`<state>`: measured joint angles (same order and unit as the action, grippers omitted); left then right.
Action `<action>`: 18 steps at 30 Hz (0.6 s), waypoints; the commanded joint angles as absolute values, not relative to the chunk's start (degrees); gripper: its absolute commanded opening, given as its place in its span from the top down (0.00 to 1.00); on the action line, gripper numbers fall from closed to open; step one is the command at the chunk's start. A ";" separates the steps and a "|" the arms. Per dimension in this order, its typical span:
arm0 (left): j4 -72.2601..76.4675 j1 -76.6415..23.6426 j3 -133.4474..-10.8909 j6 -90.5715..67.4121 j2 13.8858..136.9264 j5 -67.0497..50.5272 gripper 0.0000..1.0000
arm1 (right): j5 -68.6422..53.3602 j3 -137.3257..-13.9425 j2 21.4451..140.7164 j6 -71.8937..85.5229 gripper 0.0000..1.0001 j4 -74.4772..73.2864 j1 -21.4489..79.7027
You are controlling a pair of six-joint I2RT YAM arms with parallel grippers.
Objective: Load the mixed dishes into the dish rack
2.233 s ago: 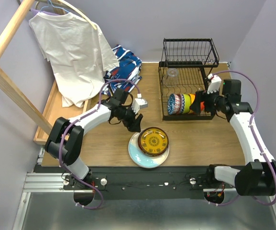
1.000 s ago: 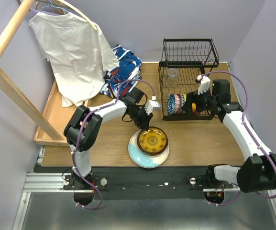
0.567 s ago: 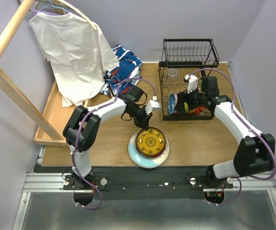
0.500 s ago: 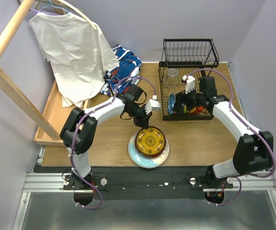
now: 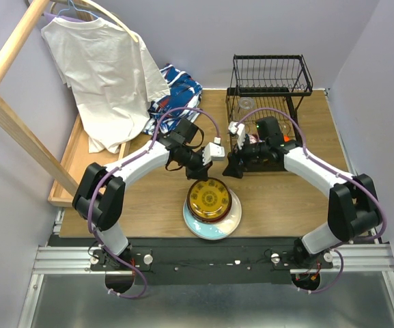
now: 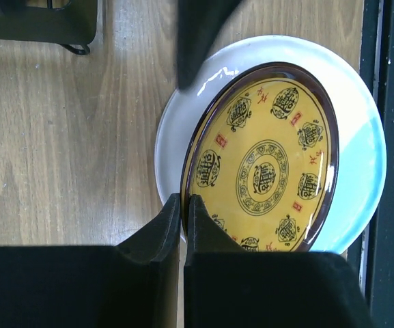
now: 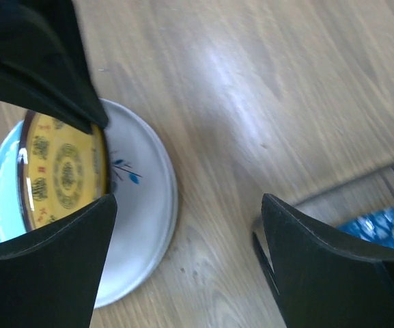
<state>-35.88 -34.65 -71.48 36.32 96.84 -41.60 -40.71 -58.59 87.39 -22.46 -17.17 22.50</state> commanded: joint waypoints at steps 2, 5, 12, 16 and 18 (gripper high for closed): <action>-32.96 -34.02 -70.14 36.83 97.21 -40.61 0.95 | -43.95 -57.48 88.24 -27.85 0.08 -15.81 27.50; -31.82 -33.58 -70.05 35.16 96.33 -40.69 0.96 | -43.86 -56.52 87.72 -31.55 0.09 -17.84 29.35; -30.94 -32.26 -69.79 32.17 94.66 -43.15 0.96 | -42.01 -54.14 87.36 -30.85 0.14 -15.56 30.50; -29.97 -31.82 -69.61 30.59 94.13 -43.77 0.96 | -43.06 -53.44 87.71 -30.85 0.19 -15.29 30.85; -29.79 -31.55 -69.35 30.06 93.78 -44.12 0.96 | -42.98 -53.44 87.80 -30.24 0.22 -14.77 31.37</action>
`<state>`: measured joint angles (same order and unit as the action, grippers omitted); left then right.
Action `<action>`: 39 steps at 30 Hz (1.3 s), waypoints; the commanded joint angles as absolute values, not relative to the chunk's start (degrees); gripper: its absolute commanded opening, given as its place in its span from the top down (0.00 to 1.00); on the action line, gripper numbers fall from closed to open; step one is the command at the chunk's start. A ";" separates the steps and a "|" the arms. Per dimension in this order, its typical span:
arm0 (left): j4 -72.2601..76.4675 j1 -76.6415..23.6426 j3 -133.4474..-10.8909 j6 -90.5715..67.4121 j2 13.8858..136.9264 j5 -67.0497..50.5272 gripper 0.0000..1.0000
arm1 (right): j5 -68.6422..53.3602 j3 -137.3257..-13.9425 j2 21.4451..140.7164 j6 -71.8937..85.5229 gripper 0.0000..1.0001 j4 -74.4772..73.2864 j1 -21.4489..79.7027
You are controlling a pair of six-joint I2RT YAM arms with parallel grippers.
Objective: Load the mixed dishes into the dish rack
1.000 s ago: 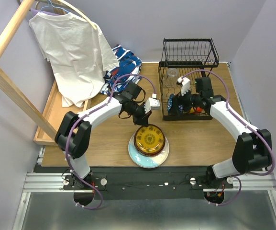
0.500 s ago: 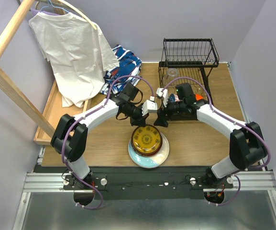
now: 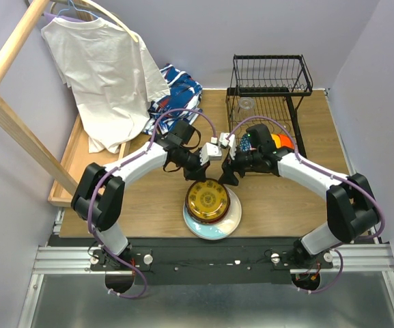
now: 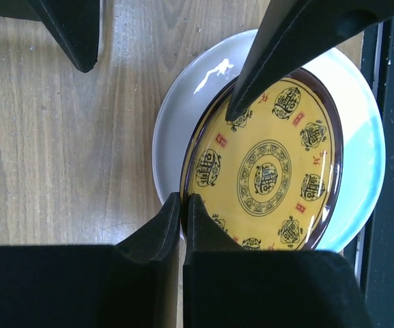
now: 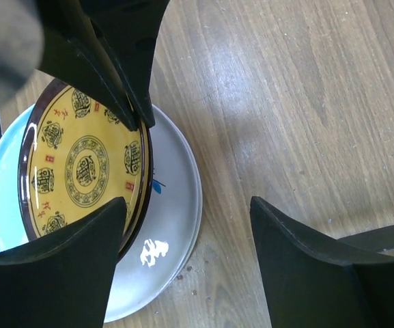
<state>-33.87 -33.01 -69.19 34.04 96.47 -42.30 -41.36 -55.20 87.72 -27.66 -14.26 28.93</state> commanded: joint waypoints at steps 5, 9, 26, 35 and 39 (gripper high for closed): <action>-28.30 -30.24 -68.56 27.51 93.25 -44.74 0.96 | -42.98 -54.31 87.54 -29.88 0.21 -16.25 31.64; -27.42 -28.13 -66.45 26.11 92.73 -46.14 0.96 | -40.43 -52.83 83.94 -25.95 0.14 -15.48 31.55; -20.57 -25.05 -62.14 17.14 91.14 -50.45 0.96 | -37.80 -49.48 85.51 -16.09 0.13 -3.08 31.64; -19.43 -24.08 -60.91 15.91 90.53 -50.89 0.96 | -36.39 -49.92 87.80 -15.47 0.37 -1.32 31.64; -18.28 -23.91 -60.12 14.95 90.70 -51.24 0.95 | -35.86 -49.22 87.36 -13.98 0.53 -0.53 31.64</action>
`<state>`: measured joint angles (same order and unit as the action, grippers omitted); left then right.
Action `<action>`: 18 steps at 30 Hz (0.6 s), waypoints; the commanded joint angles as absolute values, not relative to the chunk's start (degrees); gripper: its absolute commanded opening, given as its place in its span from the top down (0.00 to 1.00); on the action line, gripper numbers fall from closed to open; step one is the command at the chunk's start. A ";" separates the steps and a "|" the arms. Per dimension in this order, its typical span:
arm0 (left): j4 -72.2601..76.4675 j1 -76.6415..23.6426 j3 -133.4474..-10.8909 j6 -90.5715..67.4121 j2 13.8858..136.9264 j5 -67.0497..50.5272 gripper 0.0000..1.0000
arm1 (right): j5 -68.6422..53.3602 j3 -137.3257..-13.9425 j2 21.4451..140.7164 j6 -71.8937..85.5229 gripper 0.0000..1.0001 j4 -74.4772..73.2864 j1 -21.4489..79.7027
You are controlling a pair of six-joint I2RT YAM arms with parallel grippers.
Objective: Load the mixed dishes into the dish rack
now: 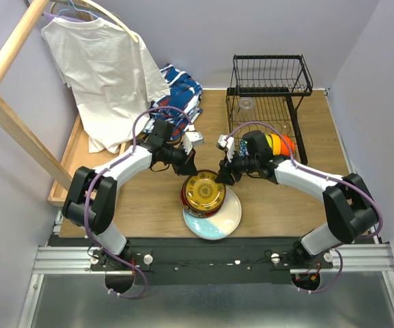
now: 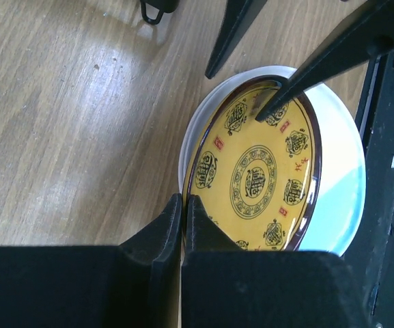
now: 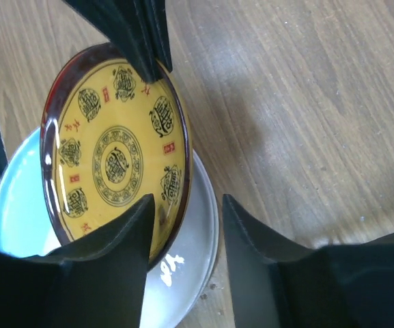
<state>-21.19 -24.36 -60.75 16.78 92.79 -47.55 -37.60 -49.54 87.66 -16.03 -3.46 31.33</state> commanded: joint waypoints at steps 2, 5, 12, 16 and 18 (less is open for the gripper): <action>-17.23 -23.82 -59.85 14.24 91.05 -51.15 0.94 | -36.12 -49.30 87.54 -13.27 0.70 -0.53 31.64; -15.91 -23.82 -59.59 12.92 91.41 -51.06 0.92 | -35.60 -49.48 87.89 -12.75 0.95 -0.53 31.64; -12.66 -22.94 -59.59 6.69 91.93 -50.01 0.68 | -33.75 -53.16 87.45 -15.11 1.00 -4.63 31.55; -9.50 -20.57 -60.12 1.24 91.76 -48.16 0.50 | -33.84 -57.55 86.05 -19.15 1.00 -12.29 31.64; -8.88 -19.08 -60.73 0.79 92.19 -48.08 0.47 | -33.84 -58.79 85.43 -20.04 1.00 -15.54 31.55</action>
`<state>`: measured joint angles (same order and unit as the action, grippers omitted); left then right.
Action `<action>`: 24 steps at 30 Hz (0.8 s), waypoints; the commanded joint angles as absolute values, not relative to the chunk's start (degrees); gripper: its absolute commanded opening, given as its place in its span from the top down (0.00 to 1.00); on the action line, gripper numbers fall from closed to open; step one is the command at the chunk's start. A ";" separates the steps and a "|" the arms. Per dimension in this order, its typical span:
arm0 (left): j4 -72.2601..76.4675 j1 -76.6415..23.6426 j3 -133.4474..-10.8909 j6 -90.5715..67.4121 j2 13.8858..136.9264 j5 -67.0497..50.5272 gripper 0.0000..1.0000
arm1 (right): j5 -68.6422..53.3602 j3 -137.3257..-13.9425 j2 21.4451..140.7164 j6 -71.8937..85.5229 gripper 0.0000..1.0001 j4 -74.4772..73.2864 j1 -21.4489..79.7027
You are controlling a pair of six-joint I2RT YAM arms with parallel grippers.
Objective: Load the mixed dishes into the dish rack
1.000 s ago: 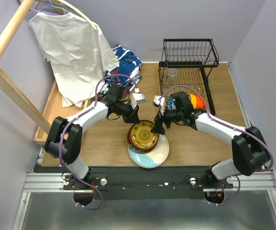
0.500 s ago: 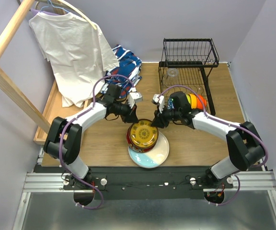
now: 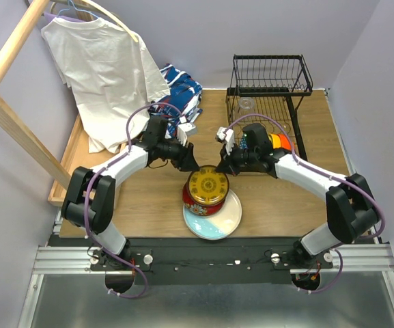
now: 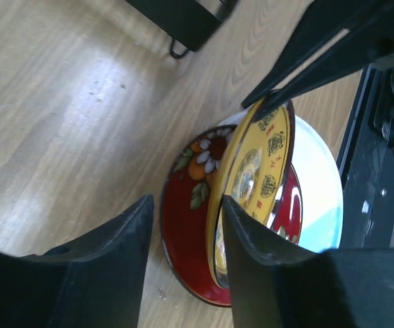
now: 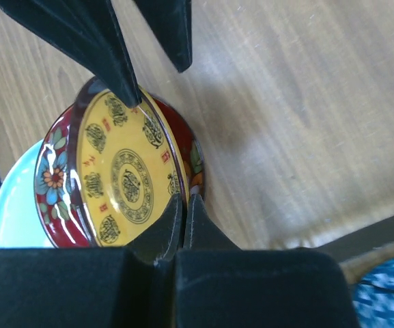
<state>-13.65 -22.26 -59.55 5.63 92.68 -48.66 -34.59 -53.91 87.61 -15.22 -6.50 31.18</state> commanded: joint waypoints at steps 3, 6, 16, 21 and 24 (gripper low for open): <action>-6.43 -17.15 -60.82 -3.13 93.16 -49.82 0.45 | -33.32 -60.03 84.99 -20.13 0.99 -18.01 31.55; -2.29 -15.74 -61.61 -6.59 93.87 -55.69 0.44 | -32.09 -60.12 84.29 -19.51 0.99 -18.11 31.55; -12.99 -16.78 -68.90 3.94 97.99 -61.78 0.41 | -29.62 -61.61 86.48 -17.32 1.00 -14.15 31.55; -28.03 -18.98 -72.25 17.73 100.28 -62.32 0.41 | -28.65 -63.28 88.59 -16.70 0.99 -13.45 31.64; -29.27 -19.68 -70.93 19.59 99.67 -60.47 0.40 | -29.00 -64.95 89.29 -16.52 0.99 -13.36 31.55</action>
